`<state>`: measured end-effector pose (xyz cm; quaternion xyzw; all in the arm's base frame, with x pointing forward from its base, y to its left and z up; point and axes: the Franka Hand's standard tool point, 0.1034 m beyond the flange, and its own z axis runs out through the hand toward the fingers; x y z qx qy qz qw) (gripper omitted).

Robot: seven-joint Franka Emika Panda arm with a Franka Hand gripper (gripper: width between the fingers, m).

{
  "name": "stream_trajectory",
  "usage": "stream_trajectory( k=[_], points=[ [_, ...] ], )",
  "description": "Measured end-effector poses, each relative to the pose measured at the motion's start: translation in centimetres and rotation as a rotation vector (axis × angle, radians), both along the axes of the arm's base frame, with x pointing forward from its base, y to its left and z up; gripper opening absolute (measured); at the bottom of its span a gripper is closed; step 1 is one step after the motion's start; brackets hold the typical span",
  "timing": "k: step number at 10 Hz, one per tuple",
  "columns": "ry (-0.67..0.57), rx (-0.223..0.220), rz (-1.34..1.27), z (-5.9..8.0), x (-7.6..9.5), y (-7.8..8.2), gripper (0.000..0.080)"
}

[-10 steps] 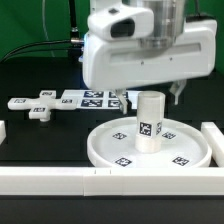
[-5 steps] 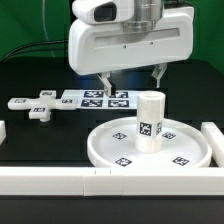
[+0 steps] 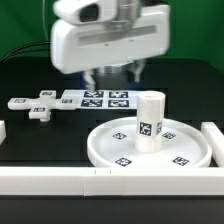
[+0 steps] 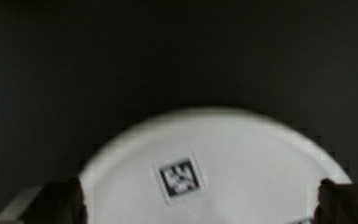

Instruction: Assemble round table

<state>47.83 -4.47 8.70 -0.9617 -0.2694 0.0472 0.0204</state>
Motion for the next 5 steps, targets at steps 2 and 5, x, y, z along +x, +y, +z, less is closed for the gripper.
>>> stream_trajectory(
  k=[2,5],
  points=[
    [-0.017,-0.004,-0.006,0.15,0.11,-2.46,0.0649],
    [-0.034,-0.008,0.033,0.08,0.35,-2.54,0.0649]
  ],
)
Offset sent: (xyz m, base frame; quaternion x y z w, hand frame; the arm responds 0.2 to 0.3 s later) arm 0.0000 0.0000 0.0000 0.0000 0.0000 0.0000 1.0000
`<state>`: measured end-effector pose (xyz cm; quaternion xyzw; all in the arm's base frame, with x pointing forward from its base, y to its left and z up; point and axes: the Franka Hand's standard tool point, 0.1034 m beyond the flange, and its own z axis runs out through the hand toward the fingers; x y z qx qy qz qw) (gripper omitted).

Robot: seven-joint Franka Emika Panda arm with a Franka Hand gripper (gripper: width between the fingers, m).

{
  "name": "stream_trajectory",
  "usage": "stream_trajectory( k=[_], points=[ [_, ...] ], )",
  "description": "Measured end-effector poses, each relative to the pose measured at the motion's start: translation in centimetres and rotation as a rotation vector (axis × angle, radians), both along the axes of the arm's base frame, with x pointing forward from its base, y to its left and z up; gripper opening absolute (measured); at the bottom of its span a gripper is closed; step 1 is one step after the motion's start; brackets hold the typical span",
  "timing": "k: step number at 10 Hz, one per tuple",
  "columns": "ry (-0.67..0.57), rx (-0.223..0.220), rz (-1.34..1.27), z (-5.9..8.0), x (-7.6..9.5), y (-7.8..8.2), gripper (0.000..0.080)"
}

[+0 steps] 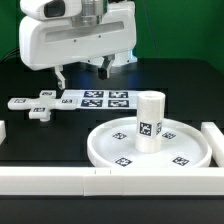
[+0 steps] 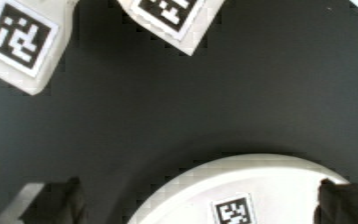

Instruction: Assemble round table

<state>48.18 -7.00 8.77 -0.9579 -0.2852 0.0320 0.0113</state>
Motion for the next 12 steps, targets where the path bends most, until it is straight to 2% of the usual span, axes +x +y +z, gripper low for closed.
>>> stream_trajectory(
  k=[1,2,4,7,9,12],
  points=[
    [-0.055,-0.017,0.072,-0.3,0.1,-1.3,0.0649],
    [-0.083,-0.031,0.102,-0.7,-0.9,-3.1,0.0649],
    [-0.112,-0.044,0.127,-1.0,-1.4,-4.7,0.0649],
    [-0.11,-0.043,0.134,-1.1,-1.4,-4.5,0.0649],
    [-0.098,-0.045,0.185,-2.2,-2.4,-5.6,0.0649],
    [-0.08,-0.042,0.183,-3.1,-4.0,-7.1,0.0649]
  ],
)
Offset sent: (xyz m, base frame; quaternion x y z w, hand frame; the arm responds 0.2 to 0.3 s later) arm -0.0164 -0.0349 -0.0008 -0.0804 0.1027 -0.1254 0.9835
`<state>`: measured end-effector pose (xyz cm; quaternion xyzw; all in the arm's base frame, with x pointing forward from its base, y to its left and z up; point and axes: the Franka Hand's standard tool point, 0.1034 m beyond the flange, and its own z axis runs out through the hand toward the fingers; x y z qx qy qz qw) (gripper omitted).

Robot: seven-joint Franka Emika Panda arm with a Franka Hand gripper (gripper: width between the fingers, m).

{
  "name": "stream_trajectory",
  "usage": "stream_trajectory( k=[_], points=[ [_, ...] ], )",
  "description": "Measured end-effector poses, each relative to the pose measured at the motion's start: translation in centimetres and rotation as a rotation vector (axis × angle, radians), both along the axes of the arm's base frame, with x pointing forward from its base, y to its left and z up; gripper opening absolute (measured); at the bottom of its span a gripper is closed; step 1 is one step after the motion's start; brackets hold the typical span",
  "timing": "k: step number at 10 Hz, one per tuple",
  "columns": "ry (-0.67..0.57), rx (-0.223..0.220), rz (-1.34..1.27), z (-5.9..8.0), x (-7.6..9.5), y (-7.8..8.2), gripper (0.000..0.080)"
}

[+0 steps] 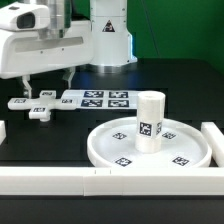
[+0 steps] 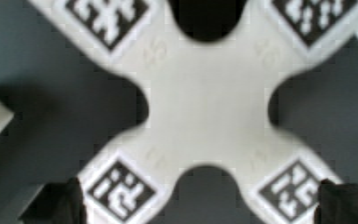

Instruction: Assemble round table

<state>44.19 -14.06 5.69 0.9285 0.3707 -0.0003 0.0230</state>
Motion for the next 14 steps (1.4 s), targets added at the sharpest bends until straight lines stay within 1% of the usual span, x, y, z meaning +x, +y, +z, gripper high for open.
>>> stream_trajectory(
  k=[4,7,11,14],
  points=[
    [0.002,0.0,0.002,-0.1,0.0,0.1,0.0649],
    [0.027,0.001,0.001,-1.4,-1.0,-1.1,0.0649],
    [0.037,0.003,-0.001,-1.8,-1.4,-1.1,0.0649],
    [0.039,0.004,0.0,-1.9,-1.4,-1.0,0.0649]
  ],
)
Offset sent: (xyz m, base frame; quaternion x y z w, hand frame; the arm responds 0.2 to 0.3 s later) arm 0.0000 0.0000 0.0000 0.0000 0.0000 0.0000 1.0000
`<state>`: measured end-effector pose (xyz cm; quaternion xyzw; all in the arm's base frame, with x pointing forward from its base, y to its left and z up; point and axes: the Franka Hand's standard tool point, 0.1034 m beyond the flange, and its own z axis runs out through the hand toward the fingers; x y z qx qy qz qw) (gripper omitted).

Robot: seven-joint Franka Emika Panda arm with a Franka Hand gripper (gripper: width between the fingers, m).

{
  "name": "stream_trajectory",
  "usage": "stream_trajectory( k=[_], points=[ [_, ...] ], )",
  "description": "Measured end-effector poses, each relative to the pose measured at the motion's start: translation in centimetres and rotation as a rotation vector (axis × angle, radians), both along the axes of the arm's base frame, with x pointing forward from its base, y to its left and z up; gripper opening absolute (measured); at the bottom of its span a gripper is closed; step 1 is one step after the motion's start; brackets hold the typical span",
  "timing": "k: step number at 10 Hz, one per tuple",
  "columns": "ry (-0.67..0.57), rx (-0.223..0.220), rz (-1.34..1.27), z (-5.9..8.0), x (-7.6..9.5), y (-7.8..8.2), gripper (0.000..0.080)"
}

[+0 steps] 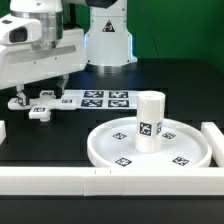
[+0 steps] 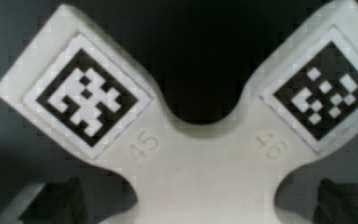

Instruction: Assemble round table

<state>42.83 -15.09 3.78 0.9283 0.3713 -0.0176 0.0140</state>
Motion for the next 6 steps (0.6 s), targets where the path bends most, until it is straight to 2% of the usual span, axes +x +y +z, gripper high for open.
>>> stream_trajectory(
  k=[6],
  points=[
    [0.012,0.001,0.001,-0.66,-0.16,0.01,0.0649]
  ],
)
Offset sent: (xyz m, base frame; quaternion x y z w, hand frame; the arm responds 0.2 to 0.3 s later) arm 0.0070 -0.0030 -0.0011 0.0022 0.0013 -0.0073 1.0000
